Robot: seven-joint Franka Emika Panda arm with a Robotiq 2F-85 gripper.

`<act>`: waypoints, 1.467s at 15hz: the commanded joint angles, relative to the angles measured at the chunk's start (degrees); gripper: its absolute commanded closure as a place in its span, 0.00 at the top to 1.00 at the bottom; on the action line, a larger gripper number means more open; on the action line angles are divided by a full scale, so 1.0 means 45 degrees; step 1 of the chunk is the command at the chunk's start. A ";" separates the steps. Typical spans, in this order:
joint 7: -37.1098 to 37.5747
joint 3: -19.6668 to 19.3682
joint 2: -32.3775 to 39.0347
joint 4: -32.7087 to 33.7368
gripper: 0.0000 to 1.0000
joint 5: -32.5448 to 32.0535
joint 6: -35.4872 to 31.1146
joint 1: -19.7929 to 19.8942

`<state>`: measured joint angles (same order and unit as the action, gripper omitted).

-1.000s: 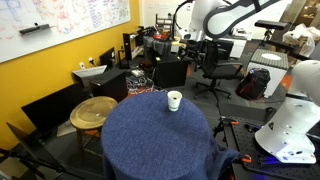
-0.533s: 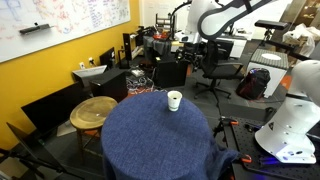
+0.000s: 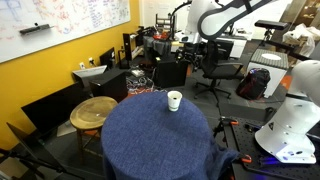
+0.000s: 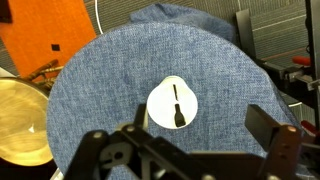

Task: Take the marker out of the cup and put it on the table

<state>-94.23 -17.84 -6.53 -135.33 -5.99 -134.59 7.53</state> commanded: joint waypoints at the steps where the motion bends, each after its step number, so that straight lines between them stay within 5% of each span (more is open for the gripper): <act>1: -0.0067 0.0318 0.0020 0.0012 1.00 0.0036 -0.0019 0.0292; 8: -0.1329 0.0532 0.0570 0.0236 1.00 0.0385 0.0024 0.0147; 22: -0.9178 0.0942 0.2436 0.1161 1.00 0.4405 0.0633 0.0579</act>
<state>-130.19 -15.21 2.09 -132.85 11.10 -134.15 8.17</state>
